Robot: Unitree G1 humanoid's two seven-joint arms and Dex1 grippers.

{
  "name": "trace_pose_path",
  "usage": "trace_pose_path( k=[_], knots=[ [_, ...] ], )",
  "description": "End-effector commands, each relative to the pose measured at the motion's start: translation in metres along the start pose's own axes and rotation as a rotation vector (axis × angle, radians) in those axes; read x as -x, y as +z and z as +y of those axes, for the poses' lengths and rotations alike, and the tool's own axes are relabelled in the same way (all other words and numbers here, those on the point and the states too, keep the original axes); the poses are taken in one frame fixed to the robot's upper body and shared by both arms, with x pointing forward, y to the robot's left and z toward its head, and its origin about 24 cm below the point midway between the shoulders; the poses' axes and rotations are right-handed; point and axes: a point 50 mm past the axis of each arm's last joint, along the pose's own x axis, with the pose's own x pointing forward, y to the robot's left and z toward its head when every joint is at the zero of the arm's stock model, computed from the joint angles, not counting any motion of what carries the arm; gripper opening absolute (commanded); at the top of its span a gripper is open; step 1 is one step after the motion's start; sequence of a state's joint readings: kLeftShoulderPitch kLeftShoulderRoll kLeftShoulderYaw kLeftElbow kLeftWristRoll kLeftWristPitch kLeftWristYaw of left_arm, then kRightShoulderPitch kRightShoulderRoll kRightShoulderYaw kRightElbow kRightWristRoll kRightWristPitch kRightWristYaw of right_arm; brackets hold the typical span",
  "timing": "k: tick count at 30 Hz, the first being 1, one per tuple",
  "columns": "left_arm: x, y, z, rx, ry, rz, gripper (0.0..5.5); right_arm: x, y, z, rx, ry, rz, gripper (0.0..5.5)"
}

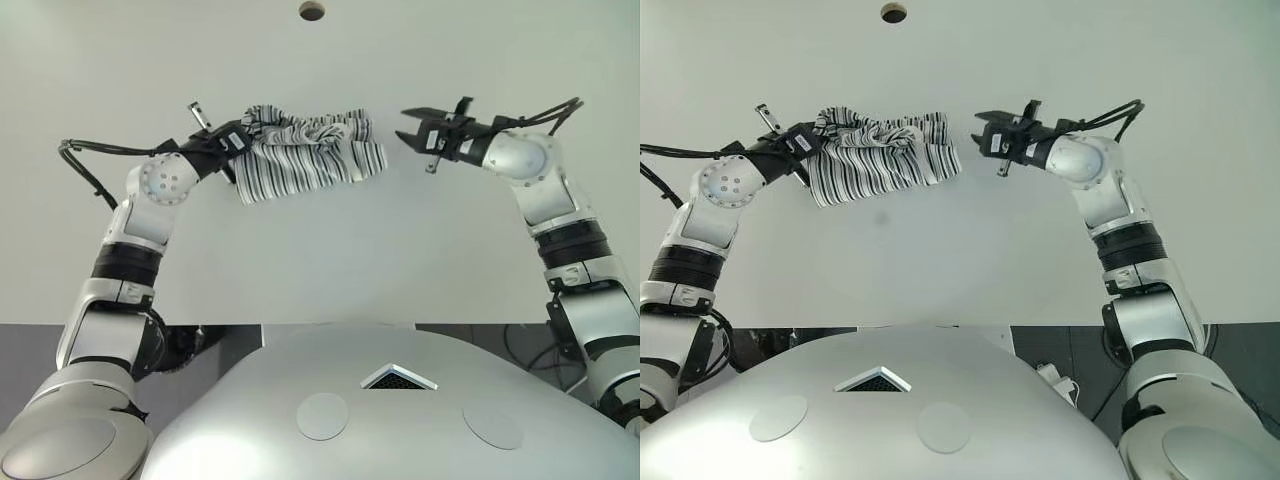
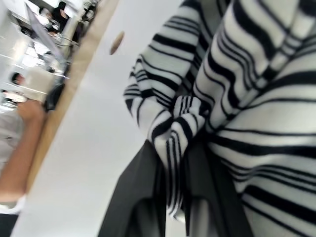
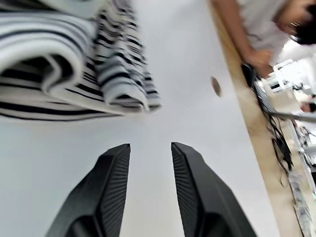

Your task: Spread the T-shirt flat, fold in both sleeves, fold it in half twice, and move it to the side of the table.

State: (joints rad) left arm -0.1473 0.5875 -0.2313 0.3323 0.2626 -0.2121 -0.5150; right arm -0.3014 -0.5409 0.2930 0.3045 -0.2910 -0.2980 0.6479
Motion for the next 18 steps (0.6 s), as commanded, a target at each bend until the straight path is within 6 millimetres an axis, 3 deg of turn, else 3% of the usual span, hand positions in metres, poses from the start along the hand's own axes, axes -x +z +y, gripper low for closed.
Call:
trace_pose_path(
  k=[1,4,9,13,18],
  knots=[
    [0.001,-0.009,-0.040,0.069,-0.160,0.044,0.23,0.010,0.031,-0.018,-0.062,-0.161,-0.175,1.56],
    [0.000,-0.003,-0.040,0.091,-0.147,0.023,0.23,0.019,0.068,-0.001,-0.104,-0.073,-0.393,1.56],
    [-0.001,0.006,-0.045,0.088,-0.176,-0.011,0.23,0.025,0.099,0.055,-0.133,0.334,-0.536,1.56],
    [0.003,0.010,-0.058,0.046,-0.251,-0.032,0.23,0.018,0.094,0.077,-0.096,0.546,-0.477,1.56],
    [0.006,0.025,-0.061,0.046,-0.261,-0.117,0.23,-0.011,0.080,0.067,-0.096,0.489,-0.400,1.56]
  ],
)
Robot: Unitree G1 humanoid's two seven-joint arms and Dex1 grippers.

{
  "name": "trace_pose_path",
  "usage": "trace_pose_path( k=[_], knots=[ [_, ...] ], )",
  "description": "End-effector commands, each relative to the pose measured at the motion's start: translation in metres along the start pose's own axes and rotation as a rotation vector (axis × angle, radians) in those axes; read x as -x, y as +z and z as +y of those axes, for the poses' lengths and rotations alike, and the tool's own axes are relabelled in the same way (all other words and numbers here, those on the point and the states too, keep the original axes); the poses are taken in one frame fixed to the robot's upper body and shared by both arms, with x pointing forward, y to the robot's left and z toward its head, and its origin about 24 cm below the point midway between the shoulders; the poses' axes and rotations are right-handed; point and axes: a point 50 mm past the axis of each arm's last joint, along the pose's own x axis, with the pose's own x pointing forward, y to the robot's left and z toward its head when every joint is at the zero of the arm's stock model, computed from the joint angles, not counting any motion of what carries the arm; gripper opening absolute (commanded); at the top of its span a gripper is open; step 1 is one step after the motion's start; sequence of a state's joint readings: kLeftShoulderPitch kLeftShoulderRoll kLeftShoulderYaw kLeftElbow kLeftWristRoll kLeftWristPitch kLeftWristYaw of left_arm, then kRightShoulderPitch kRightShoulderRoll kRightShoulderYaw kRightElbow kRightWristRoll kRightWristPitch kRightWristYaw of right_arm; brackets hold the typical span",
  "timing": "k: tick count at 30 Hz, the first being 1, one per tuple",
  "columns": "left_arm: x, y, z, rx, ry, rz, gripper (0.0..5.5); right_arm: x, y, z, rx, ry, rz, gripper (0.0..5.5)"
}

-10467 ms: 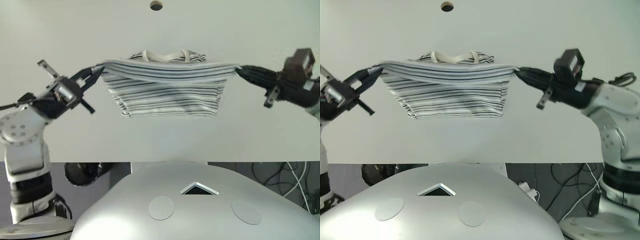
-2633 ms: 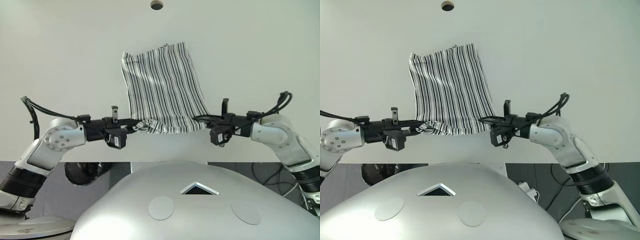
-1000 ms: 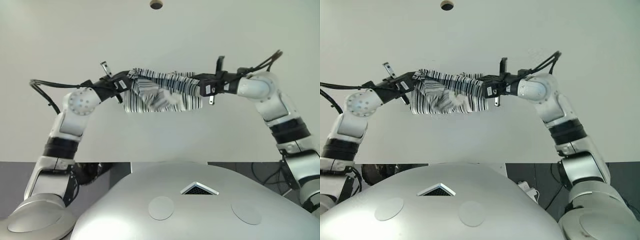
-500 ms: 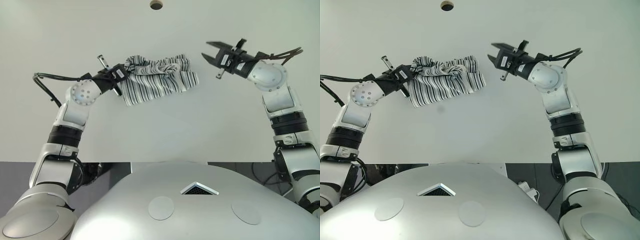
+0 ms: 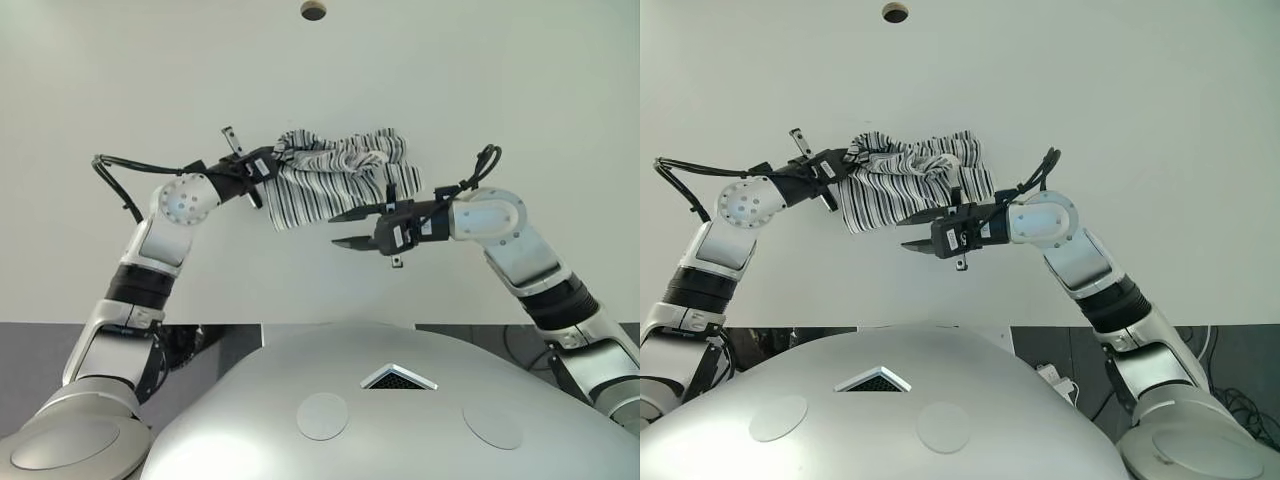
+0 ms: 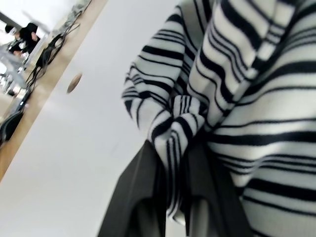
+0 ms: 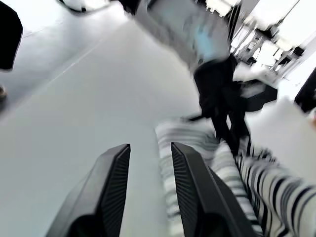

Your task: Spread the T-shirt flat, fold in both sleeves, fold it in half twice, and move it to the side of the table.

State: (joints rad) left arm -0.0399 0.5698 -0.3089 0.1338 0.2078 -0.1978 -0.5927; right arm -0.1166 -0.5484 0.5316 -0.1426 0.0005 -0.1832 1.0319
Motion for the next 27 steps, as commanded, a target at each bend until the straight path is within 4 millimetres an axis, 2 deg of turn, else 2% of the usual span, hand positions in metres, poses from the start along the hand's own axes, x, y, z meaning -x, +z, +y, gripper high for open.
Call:
trace_pose_path(
  k=[1,5,11,14,16,18,20,24,27],
  knots=[
    [0.002,-0.002,-0.025,0.043,-0.113,0.007,0.23,-0.008,-0.011,-0.025,0.002,-0.077,0.026,1.56],
    [0.006,0.005,-0.028,0.034,-0.131,-0.032,0.23,-0.009,-0.021,-0.046,-0.042,-0.176,0.011,1.56],
    [0.015,0.013,-0.030,0.030,-0.130,-0.083,0.23,-0.008,-0.036,-0.048,-0.065,-0.191,0.053,1.56],
    [0.018,0.018,-0.018,0.034,-0.063,-0.105,0.23,-0.009,-0.053,-0.047,-0.048,-0.191,0.149,1.56],
    [0.017,0.024,0.004,0.076,0.076,-0.131,0.23,-0.010,-0.062,-0.037,-0.041,-0.145,0.196,1.56],
    [0.019,0.028,0.020,0.117,0.176,-0.153,0.23,-0.011,-0.065,-0.026,-0.032,-0.094,0.214,1.56],
    [0.020,0.028,0.025,0.130,0.208,-0.153,0.23,-0.008,-0.067,-0.022,-0.012,-0.077,0.232,1.56],
    [0.023,0.025,0.030,0.126,0.238,-0.129,0.23,0.001,-0.069,-0.031,-0.003,-0.156,0.259,1.56],
    [0.022,0.017,0.028,0.099,0.231,-0.071,0.23,0.007,-0.061,-0.046,-0.008,-0.308,0.210,1.56]
  ],
)
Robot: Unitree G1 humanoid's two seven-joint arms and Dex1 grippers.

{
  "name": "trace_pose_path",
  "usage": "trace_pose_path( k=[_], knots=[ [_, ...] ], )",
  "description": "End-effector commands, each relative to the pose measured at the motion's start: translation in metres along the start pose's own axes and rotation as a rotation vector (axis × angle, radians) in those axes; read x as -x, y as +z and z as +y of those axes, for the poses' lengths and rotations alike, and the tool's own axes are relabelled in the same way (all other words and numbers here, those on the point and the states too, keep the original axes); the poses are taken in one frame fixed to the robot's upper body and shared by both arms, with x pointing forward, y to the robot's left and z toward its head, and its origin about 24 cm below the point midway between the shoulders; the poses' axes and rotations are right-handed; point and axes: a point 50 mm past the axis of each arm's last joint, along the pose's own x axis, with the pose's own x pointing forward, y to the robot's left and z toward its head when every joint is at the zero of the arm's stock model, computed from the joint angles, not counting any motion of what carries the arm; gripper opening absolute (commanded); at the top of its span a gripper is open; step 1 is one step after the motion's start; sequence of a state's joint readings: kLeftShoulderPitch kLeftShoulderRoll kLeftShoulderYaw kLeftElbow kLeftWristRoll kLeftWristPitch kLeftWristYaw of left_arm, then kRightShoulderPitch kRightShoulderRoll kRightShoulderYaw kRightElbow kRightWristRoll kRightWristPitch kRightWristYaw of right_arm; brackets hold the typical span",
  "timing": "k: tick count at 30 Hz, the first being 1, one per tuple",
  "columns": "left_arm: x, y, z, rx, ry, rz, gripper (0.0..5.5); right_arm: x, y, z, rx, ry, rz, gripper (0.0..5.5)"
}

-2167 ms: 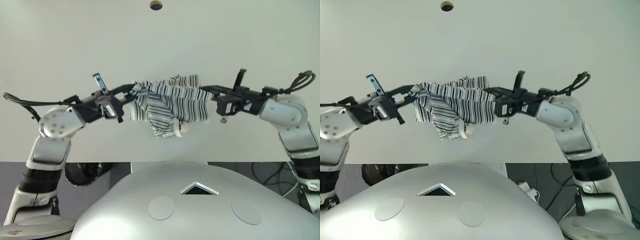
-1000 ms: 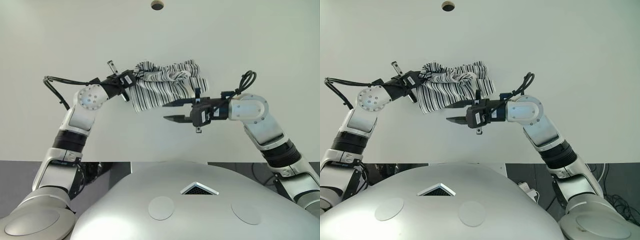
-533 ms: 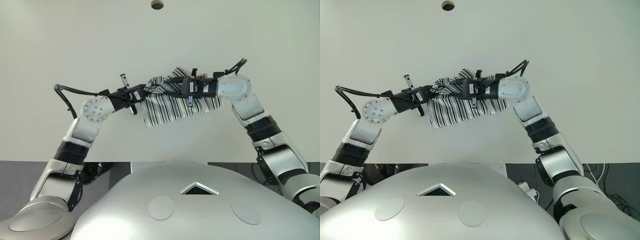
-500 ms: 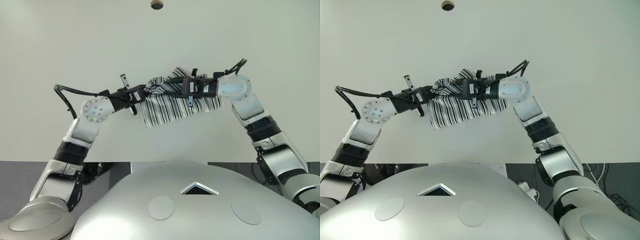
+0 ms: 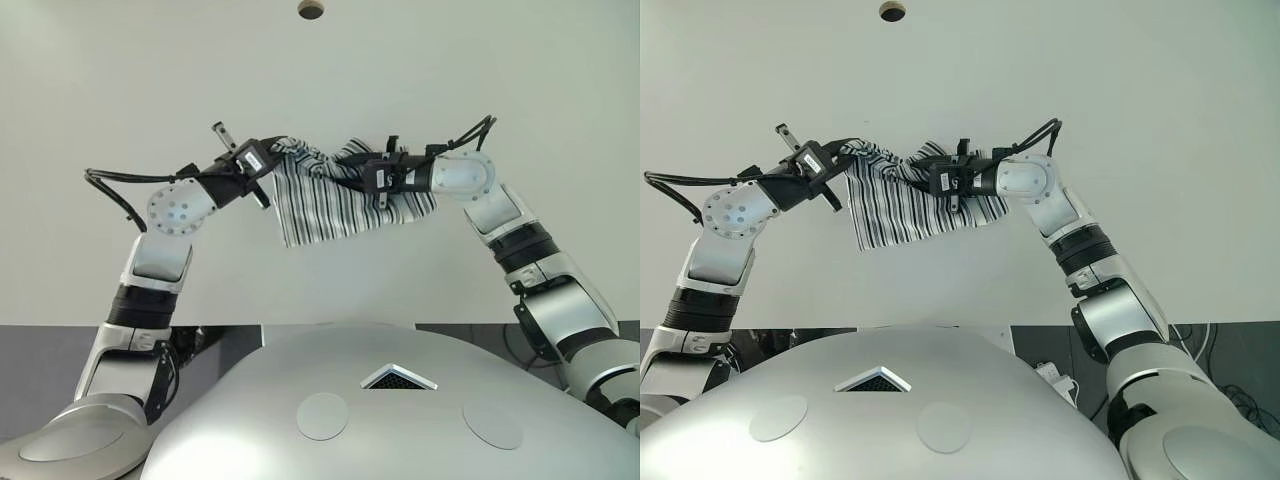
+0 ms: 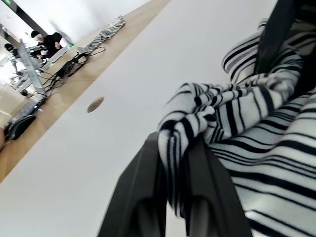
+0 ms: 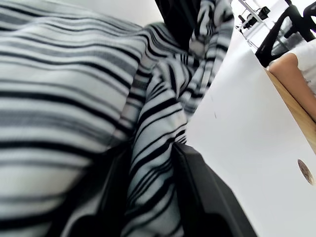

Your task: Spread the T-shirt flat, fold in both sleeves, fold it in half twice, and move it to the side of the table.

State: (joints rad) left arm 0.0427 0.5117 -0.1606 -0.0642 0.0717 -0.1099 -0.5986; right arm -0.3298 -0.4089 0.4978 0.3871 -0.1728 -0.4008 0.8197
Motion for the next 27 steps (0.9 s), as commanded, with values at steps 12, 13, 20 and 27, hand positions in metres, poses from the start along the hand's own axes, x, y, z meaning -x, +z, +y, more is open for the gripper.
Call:
trace_pose_path(
  k=[12,13,20,27],
  knots=[
    [0.009,-0.015,-0.005,-0.053,-0.059,0.164,1.61,0.007,0.001,-0.010,-0.070,-0.192,0.004,1.60],
    [0.008,-0.018,0.001,-0.040,-0.029,0.177,1.89,0.006,0.002,-0.009,-0.068,-0.189,-0.001,1.60],
    [0.008,-0.012,0.012,0.023,0.028,0.154,1.93,0.004,0.000,-0.004,-0.044,-0.158,0.023,1.60],
    [0.012,-0.005,0.021,-0.047,0.086,0.136,1.93,0.001,-0.004,-0.003,-0.043,-0.157,0.046,1.60]
  ],
)
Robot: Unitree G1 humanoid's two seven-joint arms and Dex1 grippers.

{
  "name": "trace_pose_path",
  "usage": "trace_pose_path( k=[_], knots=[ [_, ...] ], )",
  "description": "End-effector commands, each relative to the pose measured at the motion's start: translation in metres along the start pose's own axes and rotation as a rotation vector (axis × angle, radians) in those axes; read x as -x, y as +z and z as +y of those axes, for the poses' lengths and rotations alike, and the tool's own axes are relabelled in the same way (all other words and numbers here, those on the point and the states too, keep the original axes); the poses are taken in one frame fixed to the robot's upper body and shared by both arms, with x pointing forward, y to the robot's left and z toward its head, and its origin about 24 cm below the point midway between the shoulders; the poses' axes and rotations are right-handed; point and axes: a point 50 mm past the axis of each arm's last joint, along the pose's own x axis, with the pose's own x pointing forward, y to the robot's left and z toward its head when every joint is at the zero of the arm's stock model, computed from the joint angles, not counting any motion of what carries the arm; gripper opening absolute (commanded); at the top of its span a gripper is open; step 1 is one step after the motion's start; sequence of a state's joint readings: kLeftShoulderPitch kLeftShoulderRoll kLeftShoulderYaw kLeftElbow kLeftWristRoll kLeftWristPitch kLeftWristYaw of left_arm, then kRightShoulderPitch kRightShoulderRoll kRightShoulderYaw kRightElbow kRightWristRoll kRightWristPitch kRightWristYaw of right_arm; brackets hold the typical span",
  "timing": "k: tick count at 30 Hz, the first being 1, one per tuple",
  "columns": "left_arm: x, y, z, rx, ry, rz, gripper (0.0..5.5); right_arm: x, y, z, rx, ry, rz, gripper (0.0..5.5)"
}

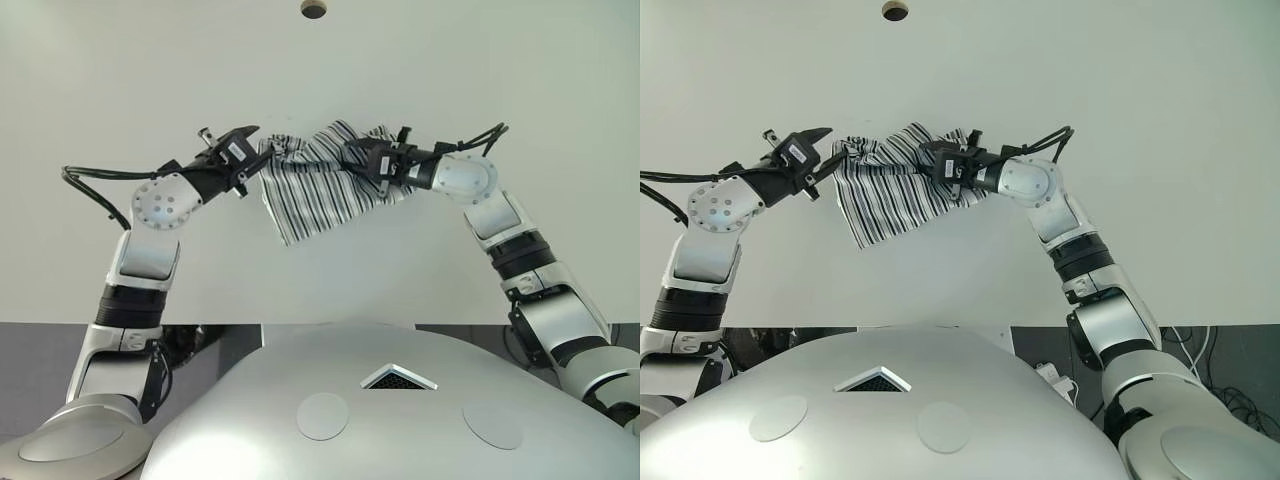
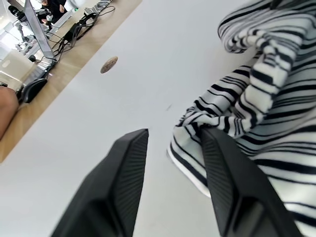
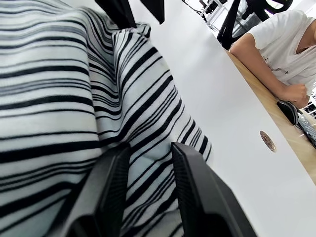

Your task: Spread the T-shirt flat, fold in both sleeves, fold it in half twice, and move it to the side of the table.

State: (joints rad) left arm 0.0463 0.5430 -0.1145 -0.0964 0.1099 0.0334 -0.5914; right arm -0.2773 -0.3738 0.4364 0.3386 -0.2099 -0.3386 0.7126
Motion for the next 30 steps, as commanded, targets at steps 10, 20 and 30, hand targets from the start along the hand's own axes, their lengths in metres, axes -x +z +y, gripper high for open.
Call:
trace_pose_path(
  k=[10,20,30],
  knots=[
    [-0.004,-0.002,-0.025,-0.220,-0.046,-0.003,1.93,0.010,-0.030,-0.031,-0.065,-0.247,0.173,1.60],
    [-0.017,-0.018,-0.060,-0.309,-0.114,0.026,1.93,0.017,-0.042,-0.033,-0.164,-0.296,0.218,1.60],
    [0.028,0.017,-0.086,-0.271,-0.447,-0.174,1.93,0.053,-0.038,-0.031,-0.126,-0.332,0.275,1.60]
  ],
)
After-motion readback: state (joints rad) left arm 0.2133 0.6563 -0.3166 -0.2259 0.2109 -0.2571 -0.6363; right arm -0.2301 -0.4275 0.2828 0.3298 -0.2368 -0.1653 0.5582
